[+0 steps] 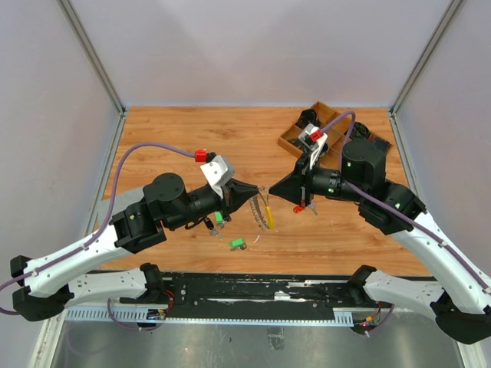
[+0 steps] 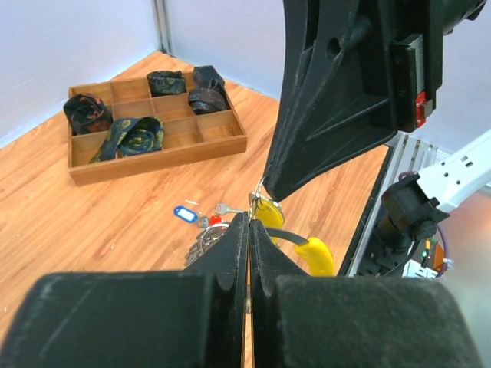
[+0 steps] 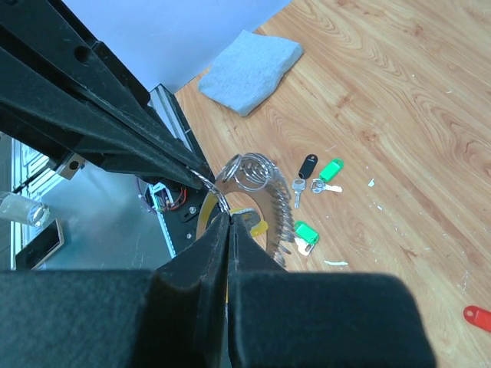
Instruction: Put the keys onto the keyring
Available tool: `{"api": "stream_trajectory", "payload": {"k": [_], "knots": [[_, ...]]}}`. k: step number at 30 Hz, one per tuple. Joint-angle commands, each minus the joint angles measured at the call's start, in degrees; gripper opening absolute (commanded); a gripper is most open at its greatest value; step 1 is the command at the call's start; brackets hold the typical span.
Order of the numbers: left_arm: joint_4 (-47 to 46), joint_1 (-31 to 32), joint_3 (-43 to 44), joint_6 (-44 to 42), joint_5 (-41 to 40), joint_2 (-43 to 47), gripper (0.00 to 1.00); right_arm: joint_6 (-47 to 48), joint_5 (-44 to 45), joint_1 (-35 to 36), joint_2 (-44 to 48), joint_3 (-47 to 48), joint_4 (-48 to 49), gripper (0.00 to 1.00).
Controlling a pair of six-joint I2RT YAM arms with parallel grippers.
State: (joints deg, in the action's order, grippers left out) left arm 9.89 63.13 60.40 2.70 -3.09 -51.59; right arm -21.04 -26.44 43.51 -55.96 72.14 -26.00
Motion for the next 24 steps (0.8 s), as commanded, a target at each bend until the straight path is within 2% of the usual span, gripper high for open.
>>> {"api": "stream_trajectory", "payload": {"k": [1,13,18,20,24], "knots": [[-2.42,0.38,0.64,-1.91,-3.85,0.34,0.0,-0.77,2.96,-0.08,0.44,3.55,-3.53,0.01],[-2.2,0.33,2.02,-5.82,-8.12,-1.6,0.01,-6.15,9.46,-0.11,-3.19,10.22,-10.86,0.01],[-3.4,0.35,1.36,-5.74,-8.13,-0.94,0.0,-4.1,10.35,-0.21,-2.83,9.69,-10.49,0.01],[-3.77,0.36,1.01,-5.43,-7.57,-0.59,0.01,-1.74,10.32,-0.18,-1.32,8.04,-8.56,0.06],[-4.2,0.32,0.31,-4.69,-5.64,0.29,0.0,4.52,10.38,-0.26,4.21,1.47,-0.13,0.25]]}}
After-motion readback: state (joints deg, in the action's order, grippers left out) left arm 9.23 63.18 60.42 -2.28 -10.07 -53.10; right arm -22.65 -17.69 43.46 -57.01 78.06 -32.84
